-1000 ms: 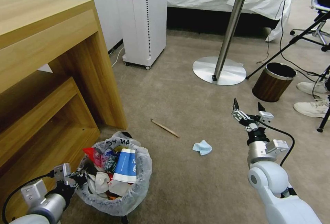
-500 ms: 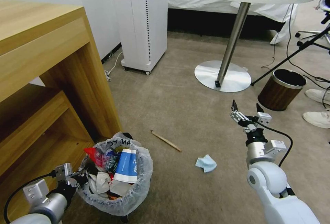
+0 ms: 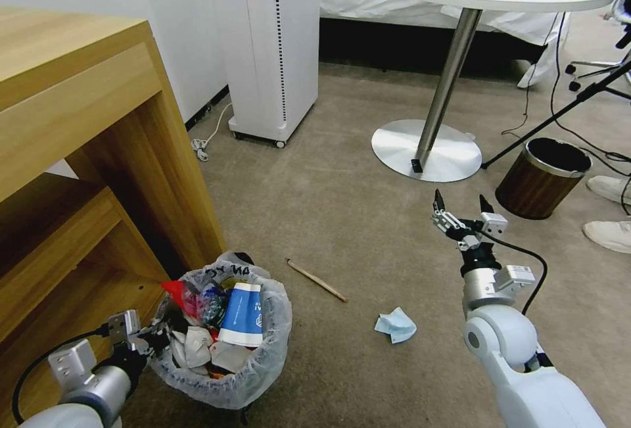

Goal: Pick up the trash bin and place the garbage on the floor into it.

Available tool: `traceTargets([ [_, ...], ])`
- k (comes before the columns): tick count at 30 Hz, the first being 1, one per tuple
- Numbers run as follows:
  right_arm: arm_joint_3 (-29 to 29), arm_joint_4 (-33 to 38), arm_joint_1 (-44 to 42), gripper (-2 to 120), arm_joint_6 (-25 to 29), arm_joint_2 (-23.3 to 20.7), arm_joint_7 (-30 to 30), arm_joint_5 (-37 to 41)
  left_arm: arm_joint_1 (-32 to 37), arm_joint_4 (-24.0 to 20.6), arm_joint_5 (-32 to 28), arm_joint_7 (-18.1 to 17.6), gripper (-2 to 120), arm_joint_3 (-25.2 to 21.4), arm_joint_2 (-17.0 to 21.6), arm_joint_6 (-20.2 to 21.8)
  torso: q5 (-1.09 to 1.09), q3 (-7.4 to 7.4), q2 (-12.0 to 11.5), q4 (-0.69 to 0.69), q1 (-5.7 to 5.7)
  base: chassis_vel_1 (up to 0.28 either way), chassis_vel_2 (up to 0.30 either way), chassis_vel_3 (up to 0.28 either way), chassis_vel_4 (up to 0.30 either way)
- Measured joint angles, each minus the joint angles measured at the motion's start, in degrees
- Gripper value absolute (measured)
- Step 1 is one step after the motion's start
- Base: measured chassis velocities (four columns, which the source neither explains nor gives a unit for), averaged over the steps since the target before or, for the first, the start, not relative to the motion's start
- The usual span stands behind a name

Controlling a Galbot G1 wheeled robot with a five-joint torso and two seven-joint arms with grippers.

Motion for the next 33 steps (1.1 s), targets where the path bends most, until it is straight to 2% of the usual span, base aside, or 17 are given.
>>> traceTargets([
  [12,0.12,-0.48,-0.32,100,0.12,-0.21,-0.09,0.06,-0.12,0.23,0.27,-0.01,1,0.15,-0.52,0.01,0.00,-0.01,0.00,0.00,0.00,-0.014,0.013,0.012,-0.020],
  [20,-1.76,-0.84,-0.09,100,-0.34,-0.90,0.92,0.82,-0.47,0.72,0.36,-0.02,1,0.25,-0.67,0.00,0.01,0.01,0.00,0.01,0.00,-0.149,0.153,0.141,-0.150],
  [24,-5.75,-0.62,-0.64,100,-4.71,-3.21,3.55,4.00,-0.80,1.22,0.53,0.02,1,0.40,-0.77,-0.05,0.00,0.02,0.00,0.00,0.01,-0.078,0.100,0.105,-0.091],
  [26,-10.71,-0.24,-0.75,100,-9.58,-4.76,6.40,9.44,-1.00,1.64,0.79,0.09,1,0.61,-0.95,-0.07,0.00,0.00,0.00,0.00,0.00,0.000,0.000,0.000,0.000],
  [28,-11.50,-0.14,-0.75,100,-10.66,-4.88,6.94,10.79,-1.04,1.69,0.83,0.10,1,0.64,-0.99,-0.06,0.00,0.00,0.00,0.00,0.00,0.000,0.000,0.000,0.000],
  [30,-16.34,0.86,-0.91,100,-19.11,-5.47,11.47,21.83,-1.14,1.92,1.20,0.14,1,0.89,-1.22,-0.16,0.01,-0.01,0.00,0.01,0.00,0.000,0.000,0.000,0.000],
  [31,-16.34,0.86,-0.91,100,-19.11,-5.47,11.47,21.83,-1.14,1.92,1.20,0.14,1,0.89,-1.22,-0.16,0.01,-0.01,0.00,0.01,0.00,0.000,0.000,0.000,0.000],
  [33,-18.90,1.39,-1.16,100,-26.57,-6.07,15.23,27.49,-1.25,1.98,1.22,0.19,1,0.91,-1.29,-0.18,-0.02,-0.01,0.00,0.01,0.00,0.000,0.000,0.000,0.000],
])
